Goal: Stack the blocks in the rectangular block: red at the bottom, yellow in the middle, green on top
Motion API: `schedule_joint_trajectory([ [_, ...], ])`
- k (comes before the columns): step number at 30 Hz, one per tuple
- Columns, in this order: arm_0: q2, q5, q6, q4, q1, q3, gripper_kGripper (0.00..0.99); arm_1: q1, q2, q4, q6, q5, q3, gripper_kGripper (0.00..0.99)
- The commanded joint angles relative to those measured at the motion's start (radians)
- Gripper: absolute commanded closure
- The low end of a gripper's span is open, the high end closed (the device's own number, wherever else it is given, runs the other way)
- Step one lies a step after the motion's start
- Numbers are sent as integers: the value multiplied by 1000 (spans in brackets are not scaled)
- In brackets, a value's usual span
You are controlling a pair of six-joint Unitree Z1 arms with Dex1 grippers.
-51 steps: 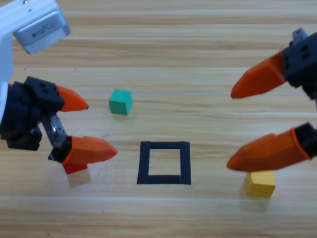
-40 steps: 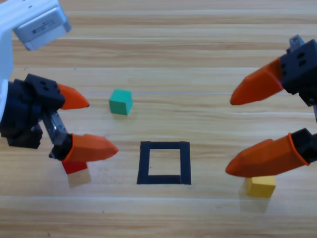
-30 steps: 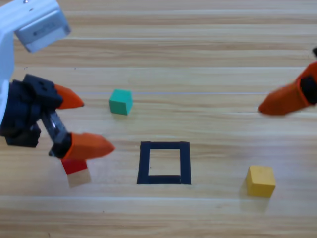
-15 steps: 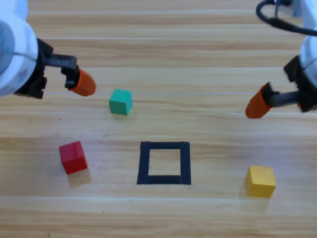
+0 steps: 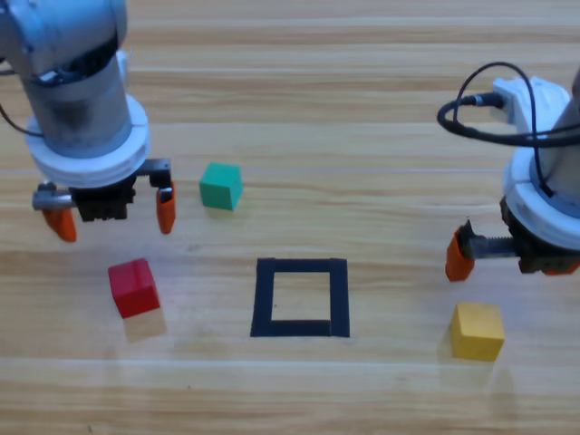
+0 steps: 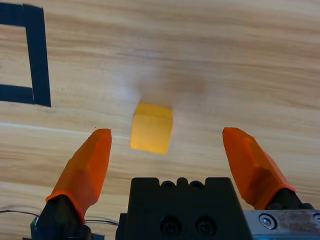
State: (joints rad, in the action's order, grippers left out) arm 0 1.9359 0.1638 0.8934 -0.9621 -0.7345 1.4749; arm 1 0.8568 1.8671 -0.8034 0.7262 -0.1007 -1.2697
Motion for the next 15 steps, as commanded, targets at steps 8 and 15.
schedule_joint_trajectory([
  [8,48,-92,110,126,60,-128,57,-8,141,24,16,99,70,54],
  [15,35,-124,116,256,60,-245,57,-8,159,72,16,93,89,65],
])
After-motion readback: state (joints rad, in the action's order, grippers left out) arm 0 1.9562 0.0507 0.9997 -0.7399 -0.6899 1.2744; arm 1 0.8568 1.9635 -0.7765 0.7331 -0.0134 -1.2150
